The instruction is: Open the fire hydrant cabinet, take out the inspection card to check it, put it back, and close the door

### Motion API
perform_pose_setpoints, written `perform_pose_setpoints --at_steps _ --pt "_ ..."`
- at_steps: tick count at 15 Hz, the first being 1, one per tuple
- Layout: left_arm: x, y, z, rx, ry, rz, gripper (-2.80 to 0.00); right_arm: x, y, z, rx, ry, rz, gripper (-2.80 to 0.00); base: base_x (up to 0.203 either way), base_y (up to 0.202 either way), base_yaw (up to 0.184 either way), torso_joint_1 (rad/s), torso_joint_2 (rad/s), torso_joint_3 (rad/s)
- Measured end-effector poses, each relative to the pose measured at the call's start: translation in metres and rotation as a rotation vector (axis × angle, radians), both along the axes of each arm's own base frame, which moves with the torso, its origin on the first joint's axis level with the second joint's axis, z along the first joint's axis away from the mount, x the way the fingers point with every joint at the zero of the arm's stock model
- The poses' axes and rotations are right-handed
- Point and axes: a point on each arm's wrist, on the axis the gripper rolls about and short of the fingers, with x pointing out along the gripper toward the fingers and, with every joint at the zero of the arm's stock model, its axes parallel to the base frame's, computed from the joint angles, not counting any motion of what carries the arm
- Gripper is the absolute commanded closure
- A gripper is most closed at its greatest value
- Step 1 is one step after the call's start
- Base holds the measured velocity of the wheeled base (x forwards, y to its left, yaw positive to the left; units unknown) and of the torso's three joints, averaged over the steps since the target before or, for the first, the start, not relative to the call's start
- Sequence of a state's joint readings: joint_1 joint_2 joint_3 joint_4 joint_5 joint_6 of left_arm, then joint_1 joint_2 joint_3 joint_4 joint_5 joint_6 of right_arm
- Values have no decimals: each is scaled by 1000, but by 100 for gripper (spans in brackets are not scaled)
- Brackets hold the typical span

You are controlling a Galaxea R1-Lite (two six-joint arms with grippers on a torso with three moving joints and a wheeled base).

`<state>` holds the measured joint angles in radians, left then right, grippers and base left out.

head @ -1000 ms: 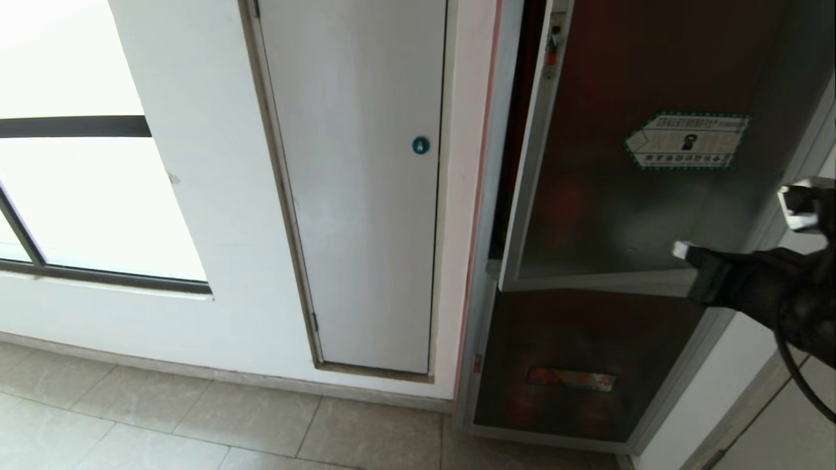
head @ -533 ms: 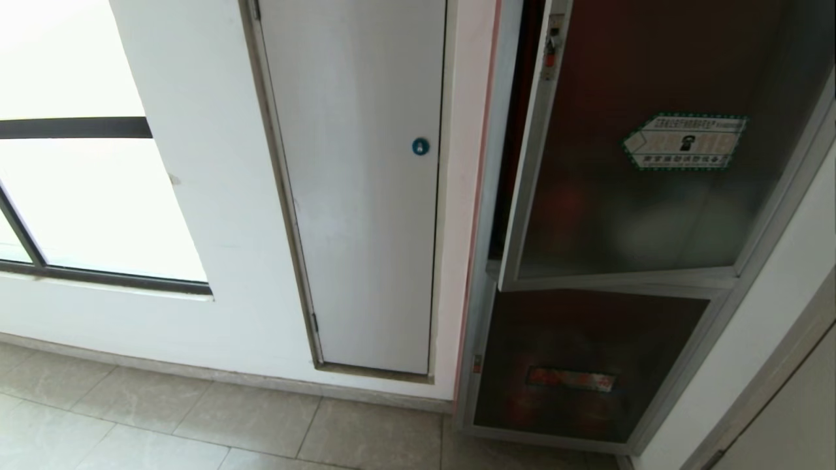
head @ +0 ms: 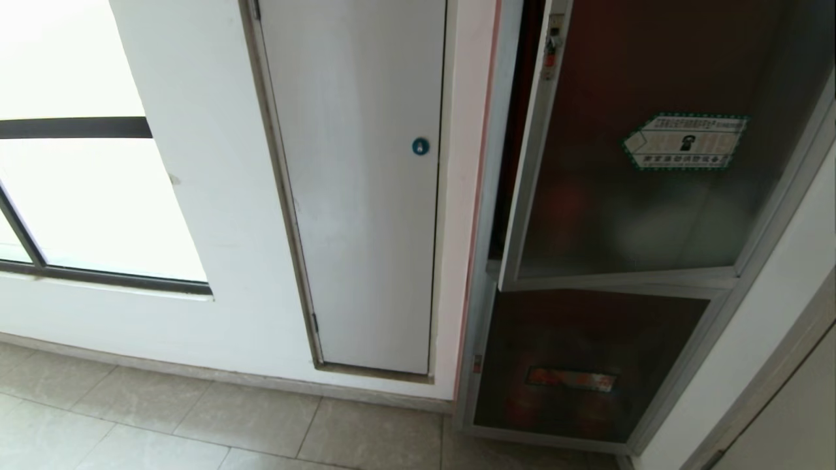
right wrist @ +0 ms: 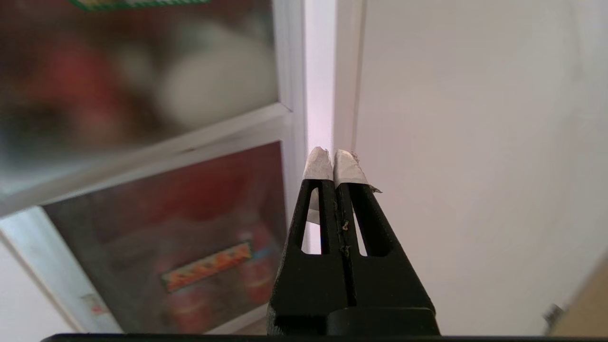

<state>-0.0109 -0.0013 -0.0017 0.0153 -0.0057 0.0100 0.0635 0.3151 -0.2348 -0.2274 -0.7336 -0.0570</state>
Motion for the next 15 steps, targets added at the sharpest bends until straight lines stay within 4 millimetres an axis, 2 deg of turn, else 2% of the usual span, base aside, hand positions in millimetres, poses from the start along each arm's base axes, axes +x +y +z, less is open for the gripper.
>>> perform_pose_setpoints --at_steps 3,8,10,12,15 --pt "0 0 0 0 0 0 0 -5 1 -28 -30 26 30 0 0 0 0 0 0 0" --pt "0 0 0 0 0 0 0 -15 8 -67 -34 -23 356 0 0 0 0 0 0 0" --pt "0 0 0 0 0 0 0 -15 11 -74 3 -44 489 0 0 0 0 0 0 0" --pt "0 0 0 0 0 0 0 -15 12 -76 3 -41 552 0 0 0 0 0 0 0" --pt "0 0 0 -1 0 0 0 -15 14 -87 17 47 647 0 0 0 0 0 0 0"
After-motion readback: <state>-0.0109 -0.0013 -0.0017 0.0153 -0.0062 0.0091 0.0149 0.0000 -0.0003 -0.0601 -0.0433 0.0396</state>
